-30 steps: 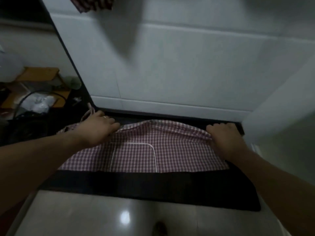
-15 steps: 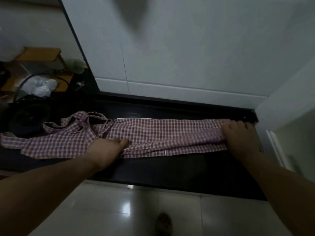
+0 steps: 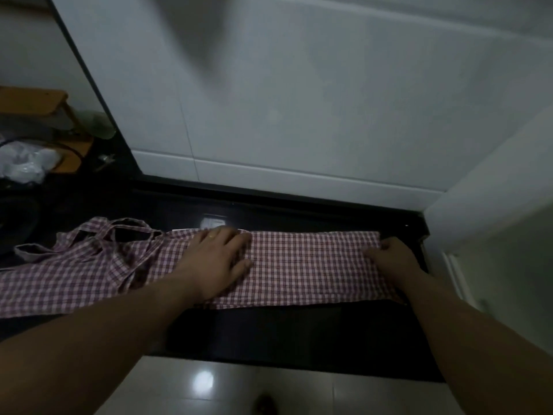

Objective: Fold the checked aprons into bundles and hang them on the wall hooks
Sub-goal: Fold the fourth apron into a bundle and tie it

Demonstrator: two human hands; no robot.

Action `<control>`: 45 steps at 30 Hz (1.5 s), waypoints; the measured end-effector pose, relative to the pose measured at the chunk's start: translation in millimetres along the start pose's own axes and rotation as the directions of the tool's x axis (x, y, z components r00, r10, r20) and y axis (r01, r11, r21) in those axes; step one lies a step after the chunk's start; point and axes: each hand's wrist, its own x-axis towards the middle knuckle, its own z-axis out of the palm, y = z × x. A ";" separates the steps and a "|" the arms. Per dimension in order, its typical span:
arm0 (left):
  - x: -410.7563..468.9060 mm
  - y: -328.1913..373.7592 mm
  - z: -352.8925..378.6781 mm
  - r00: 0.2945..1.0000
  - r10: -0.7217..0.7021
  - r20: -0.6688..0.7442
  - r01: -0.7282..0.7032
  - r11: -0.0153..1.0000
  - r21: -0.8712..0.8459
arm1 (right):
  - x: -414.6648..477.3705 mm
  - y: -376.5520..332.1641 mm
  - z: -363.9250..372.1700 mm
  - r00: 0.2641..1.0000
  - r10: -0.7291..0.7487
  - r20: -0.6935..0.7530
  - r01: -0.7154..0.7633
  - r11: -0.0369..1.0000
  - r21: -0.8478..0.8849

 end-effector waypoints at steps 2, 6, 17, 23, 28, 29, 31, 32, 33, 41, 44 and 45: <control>2.1 2.4 7.2 0.998 0.007 0.069 -0.008 1.000 0.013 | 14.5 0.2 2.9 0.994 -0.083 -0.067 0.084 0.996 0.006; -18.9 -6.5 35.8 0.989 0.030 0.144 -0.035 0.999 0.035 | 31.2 -9.2 0.4 0.933 -0.281 -0.223 0.285 0.959 -0.015; 7.9 32.2 46.4 0.979 0.135 0.156 -0.140 0.990 0.018 | -33.0 9.7 98.8 0.771 -0.594 0.230 0.613 0.594 -0.521; 2.7 5.1 41.6 0.992 0.004 0.127 -0.004 1.000 0.000 | -26.3 80.1 67.8 0.920 -0.387 0.066 0.351 0.735 -0.581; -9.5 -23.3 14.5 0.987 -0.129 0.093 0.135 0.989 -0.060 | -47.8 49.5 68.6 0.911 -0.411 -0.020 0.319 0.736 -0.597; -11.6 -25.9 6.9 0.995 -0.090 0.040 0.091 0.995 -0.038 | -51.9 37.0 74.4 0.864 -0.501 -0.037 0.392 0.719 -0.574; -21.6 -41.1 -11.9 0.998 -0.066 -0.020 0.066 0.997 0.030 | -64.4 -4.1 93.7 0.753 -0.658 0.012 0.571 0.644 -0.510; -26.9 -51.0 -20.3 0.997 -0.082 0.001 0.082 0.994 0.072 | -71.8 -27.0 106.5 0.703 -0.707 0.073 0.655 0.604 -0.455; -35.3 -66.2 -28.7 0.991 -0.120 0.055 0.113 0.987 0.119 | -80.2 -53.3 122.5 0.650 -0.743 0.159 0.732 0.555 -0.396; -105.0 -195.2 -75.2 0.983 -0.134 0.128 0.076 0.923 0.378 | -89.9 -117.9 194.5 0.653 -0.669 0.355 0.745 0.481 -0.463; -134.2 -233.8 -83.4 0.976 -0.040 0.214 -0.053 0.911 0.409 | -95.3 -130.5 194.9 0.680 -0.617 0.397 0.717 0.446 -0.535; -139.7 -241.8 -84.5 0.974 -0.030 0.223 -0.069 0.905 0.421 | -99.8 -139.4 197.7 0.693 -0.607 0.388 0.699 0.435 -0.568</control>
